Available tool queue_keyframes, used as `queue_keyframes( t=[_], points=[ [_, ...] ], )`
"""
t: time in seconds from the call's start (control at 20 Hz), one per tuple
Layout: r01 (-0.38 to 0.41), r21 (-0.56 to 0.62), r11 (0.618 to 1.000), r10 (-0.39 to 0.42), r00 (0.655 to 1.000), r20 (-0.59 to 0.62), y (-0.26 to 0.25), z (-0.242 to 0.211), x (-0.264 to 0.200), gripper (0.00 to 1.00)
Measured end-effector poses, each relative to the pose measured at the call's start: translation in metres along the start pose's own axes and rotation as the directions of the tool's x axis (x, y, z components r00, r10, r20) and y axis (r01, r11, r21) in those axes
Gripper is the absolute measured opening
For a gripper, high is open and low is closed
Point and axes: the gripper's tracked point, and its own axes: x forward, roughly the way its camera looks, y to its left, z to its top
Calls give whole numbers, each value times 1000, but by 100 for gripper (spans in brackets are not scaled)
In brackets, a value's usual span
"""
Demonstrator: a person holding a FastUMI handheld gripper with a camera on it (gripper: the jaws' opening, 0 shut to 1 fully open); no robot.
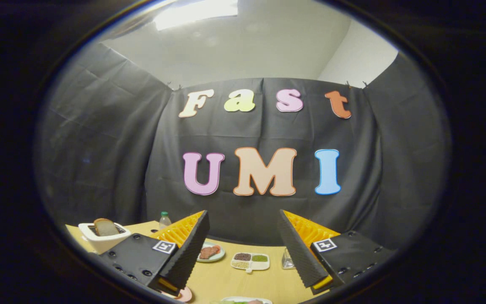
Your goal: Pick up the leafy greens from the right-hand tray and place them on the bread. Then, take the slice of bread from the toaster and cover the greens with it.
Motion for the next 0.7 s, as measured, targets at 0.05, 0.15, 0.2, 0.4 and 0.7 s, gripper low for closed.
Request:
queue_keyframes(
  t=[0.05,0.15,0.2,0.4,0.7],
  points=[
    [-7,-5,1000,7,1000,-8,-1,-2,0,100],
    [-37,-8,999,37,999,-34,1,-10,2,100],
    [-52,-14,999,51,997,-53,0,-16,2,100],
    [-130,-35,991,123,981,-150,0,-42,3,100],
    [-260,-38,965,233,915,-328,-2,-98,-4,100]
  ],
)
